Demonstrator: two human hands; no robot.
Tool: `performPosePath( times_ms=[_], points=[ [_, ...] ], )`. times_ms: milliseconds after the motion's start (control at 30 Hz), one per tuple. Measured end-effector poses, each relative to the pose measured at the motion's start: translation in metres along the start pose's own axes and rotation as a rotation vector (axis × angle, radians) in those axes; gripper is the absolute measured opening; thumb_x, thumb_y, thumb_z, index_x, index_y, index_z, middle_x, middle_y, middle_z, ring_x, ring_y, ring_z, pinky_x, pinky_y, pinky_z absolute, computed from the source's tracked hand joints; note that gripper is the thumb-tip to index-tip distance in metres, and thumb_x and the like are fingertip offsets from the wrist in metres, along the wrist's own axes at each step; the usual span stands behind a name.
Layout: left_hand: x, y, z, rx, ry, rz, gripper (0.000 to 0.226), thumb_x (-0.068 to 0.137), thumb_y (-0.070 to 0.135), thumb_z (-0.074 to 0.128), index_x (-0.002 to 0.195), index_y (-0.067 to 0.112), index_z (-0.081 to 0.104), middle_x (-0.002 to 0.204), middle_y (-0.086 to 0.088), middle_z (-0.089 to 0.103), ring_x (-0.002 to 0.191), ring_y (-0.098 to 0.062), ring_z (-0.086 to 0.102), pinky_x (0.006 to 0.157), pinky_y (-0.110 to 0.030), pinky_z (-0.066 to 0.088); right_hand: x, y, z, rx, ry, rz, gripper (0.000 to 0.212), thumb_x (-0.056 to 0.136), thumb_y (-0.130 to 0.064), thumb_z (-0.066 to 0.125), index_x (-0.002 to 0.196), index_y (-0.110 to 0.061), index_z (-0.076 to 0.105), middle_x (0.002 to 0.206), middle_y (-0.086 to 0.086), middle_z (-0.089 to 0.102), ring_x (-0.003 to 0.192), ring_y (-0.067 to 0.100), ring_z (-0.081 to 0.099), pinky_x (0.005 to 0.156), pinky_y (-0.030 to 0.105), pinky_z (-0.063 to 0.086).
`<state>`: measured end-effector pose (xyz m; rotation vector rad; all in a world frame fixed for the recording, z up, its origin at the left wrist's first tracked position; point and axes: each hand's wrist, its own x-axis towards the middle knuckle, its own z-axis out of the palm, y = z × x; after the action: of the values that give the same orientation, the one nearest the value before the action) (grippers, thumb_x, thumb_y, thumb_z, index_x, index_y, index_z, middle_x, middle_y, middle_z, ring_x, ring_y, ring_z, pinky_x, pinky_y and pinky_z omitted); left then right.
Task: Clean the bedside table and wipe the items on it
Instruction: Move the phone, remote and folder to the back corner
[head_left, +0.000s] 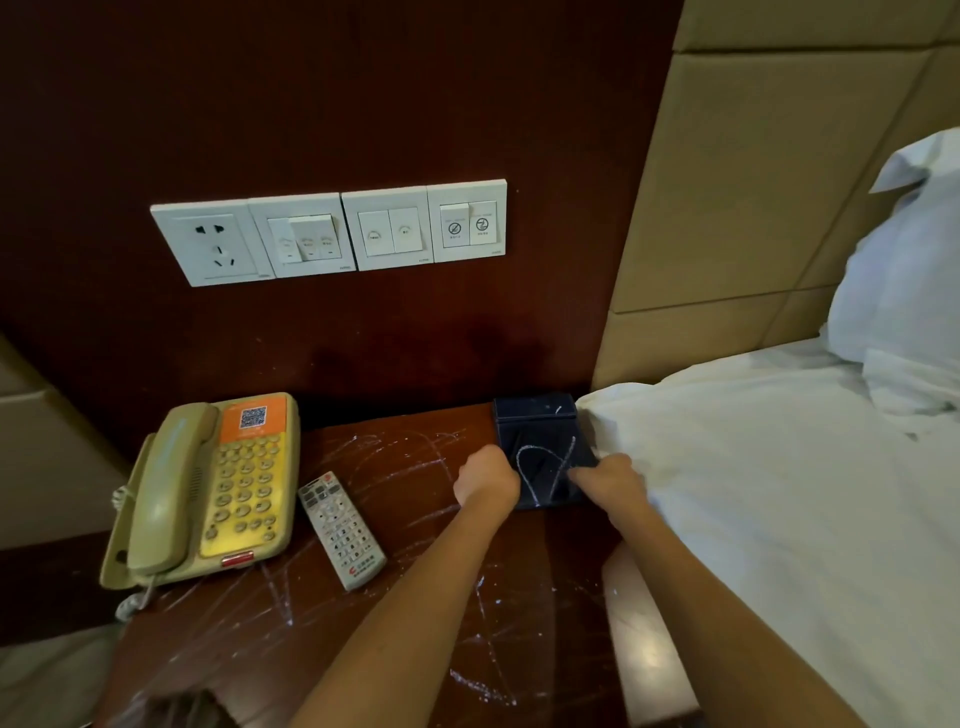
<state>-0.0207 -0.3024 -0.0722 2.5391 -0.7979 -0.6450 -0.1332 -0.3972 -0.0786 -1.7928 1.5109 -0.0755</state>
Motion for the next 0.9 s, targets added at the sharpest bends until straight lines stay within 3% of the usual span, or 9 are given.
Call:
performPosePath(
  times_ms=[100, 267, 367, 500, 700, 900],
  points=[
    [0.001, -0.005, -0.004, -0.05, 0.008, -0.015, 0.019, 0.094, 0.013, 0.05, 0.11, 0.004, 0.055, 0.116, -0.015, 0.06, 0.104, -0.032, 0.059, 0.084, -0.04, 0.05, -0.006, -0.001, -0.003, 0.04, 0.004, -0.047, 0.021, 0.087, -0.025, 0.055, 0.094, -0.005, 0.058, 0.1, 0.017, 0.062, 0.1, 0.037, 0.058, 0.087, 0.043, 0.048],
    [-0.006, -0.011, -0.01, -0.057, 0.006, -0.029, 0.015, 0.094, 0.009, 0.048, 0.105, 0.003, 0.056, 0.112, -0.015, 0.061, 0.101, -0.032, 0.06, 0.08, -0.038, 0.049, -0.029, -0.03, -0.002, 0.289, -0.04, -0.058, 0.007, 0.095, -0.011, 0.047, 0.093, -0.005, 0.052, 0.106, 0.019, 0.058, 0.101, 0.037, 0.059, 0.081, 0.046, 0.055],
    [-0.01, -0.024, -0.019, -0.085, 0.009, -0.069, 0.017, 0.093, 0.01, 0.048, 0.106, 0.003, 0.057, 0.112, -0.014, 0.062, 0.101, -0.031, 0.06, 0.085, -0.039, 0.049, -0.045, -0.047, -0.002, 0.534, -0.141, -0.024, 0.015, 0.098, -0.004, 0.041, 0.086, -0.012, 0.046, 0.111, 0.015, 0.049, 0.101, 0.029, 0.049, 0.081, 0.043, 0.052],
    [-0.02, -0.048, -0.044, -0.161, 0.1, -0.098, 0.019, 0.092, 0.012, 0.047, 0.105, 0.004, 0.059, 0.107, -0.014, 0.064, 0.097, -0.03, 0.062, 0.084, -0.04, 0.051, -0.072, -0.067, 0.003, 0.692, -0.205, -0.01, 0.008, 0.099, -0.001, 0.042, 0.098, -0.009, 0.044, 0.108, 0.013, 0.045, 0.104, 0.03, 0.046, 0.087, 0.045, 0.05],
    [-0.035, -0.108, -0.113, -0.14, 0.323, -0.081, 0.02, 0.091, 0.014, 0.044, 0.106, 0.007, 0.057, 0.109, -0.013, 0.063, 0.099, -0.032, 0.06, 0.086, -0.043, 0.05, -0.109, -0.11, 0.053, 0.813, -0.368, -0.036, 0.015, 0.1, -0.005, 0.042, 0.111, -0.006, 0.052, 0.114, 0.016, 0.057, 0.108, 0.033, 0.057, 0.074, 0.039, 0.051],
    [-0.054, -0.19, -0.168, 0.082, 0.438, -0.209, 0.021, 0.092, 0.016, 0.044, 0.109, 0.01, 0.056, 0.111, -0.011, 0.064, 0.108, -0.031, 0.054, 0.086, -0.036, 0.038, -0.154, -0.163, 0.127, 0.812, -0.521, -0.084, 0.015, 0.1, -0.005, 0.04, 0.102, -0.011, 0.053, 0.1, 0.011, 0.06, 0.1, 0.031, 0.059, 0.083, 0.043, 0.051]
  ],
)
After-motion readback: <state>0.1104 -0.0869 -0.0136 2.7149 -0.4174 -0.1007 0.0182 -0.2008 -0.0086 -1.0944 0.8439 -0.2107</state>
